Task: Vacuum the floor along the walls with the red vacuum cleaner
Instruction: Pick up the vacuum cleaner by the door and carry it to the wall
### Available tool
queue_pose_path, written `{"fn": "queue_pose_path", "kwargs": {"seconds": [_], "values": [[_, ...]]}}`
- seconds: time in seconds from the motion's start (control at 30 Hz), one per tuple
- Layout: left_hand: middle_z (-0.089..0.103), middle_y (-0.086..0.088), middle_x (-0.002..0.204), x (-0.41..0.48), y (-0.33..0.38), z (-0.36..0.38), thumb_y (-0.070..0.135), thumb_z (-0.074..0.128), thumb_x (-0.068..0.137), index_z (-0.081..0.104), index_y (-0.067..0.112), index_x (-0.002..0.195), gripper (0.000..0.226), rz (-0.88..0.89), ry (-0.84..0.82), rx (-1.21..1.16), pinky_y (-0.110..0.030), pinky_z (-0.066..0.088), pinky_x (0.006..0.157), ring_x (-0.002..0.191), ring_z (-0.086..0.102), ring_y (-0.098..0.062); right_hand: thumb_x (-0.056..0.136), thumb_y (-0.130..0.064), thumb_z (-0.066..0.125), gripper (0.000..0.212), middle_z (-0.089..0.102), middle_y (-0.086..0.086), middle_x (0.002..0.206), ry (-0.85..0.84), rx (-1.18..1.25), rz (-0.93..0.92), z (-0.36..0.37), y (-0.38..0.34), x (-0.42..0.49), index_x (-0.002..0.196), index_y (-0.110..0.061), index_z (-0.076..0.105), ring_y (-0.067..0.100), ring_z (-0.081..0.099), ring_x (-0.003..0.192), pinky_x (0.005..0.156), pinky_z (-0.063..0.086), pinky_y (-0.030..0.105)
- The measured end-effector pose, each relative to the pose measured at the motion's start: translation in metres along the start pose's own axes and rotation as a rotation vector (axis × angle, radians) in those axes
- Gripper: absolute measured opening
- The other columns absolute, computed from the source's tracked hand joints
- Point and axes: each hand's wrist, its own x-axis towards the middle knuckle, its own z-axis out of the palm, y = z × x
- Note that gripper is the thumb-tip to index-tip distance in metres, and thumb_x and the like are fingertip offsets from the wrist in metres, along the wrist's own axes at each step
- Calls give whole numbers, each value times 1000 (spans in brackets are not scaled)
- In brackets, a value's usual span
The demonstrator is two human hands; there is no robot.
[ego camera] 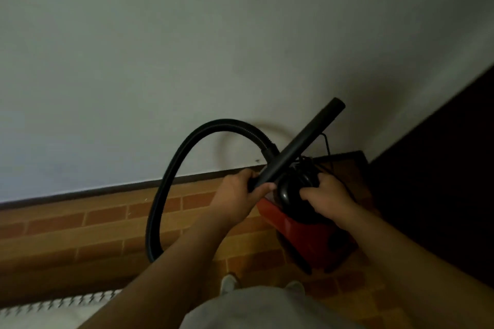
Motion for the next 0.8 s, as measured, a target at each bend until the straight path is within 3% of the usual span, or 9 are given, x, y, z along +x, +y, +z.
{"fn": "queue_pose_path", "kwargs": {"seconds": [0.13,0.23,0.37,0.57,0.8], "values": [[66,1,74,-33,-48,-62,62,64,88,61,28,99,36,-90,168,-108,-43,58,60,61,64,-13,74,-31,69,21,69,1,94,-83,-188,-122,60,-65,3,93,-29,63,21,67,86,83,59,44],[66,1,73,-57,-79,-99,66,63,86,60,32,97,36,-161,289,-148,-41,59,60,60,63,-12,80,-26,70,21,67,2,97,-183,-239,-200,104,-113,4,99,-27,61,21,66,89,83,58,40],[65,4,75,-88,-113,-139,70,59,85,60,34,100,39,-272,463,-166,-39,58,60,60,62,-10,84,-22,70,22,67,8,97,-326,-294,-309,158,-168,7,104,-24,60,23,67,84,68,54,35],[66,5,82,-124,-147,-176,58,60,92,60,32,112,33,-440,673,-218,-34,59,60,63,63,-8,83,-21,70,23,66,9,95,-531,-383,-454,228,-233,14,103,-23,60,23,65,81,64,50,32],[70,4,86,-133,-171,-206,41,66,95,64,28,114,23,-628,948,-313,-39,61,68,72,68,-10,84,-19,70,31,66,12,89,-758,-449,-545,296,-302,37,112,-17,60,22,63,70,60,51,33]]}}
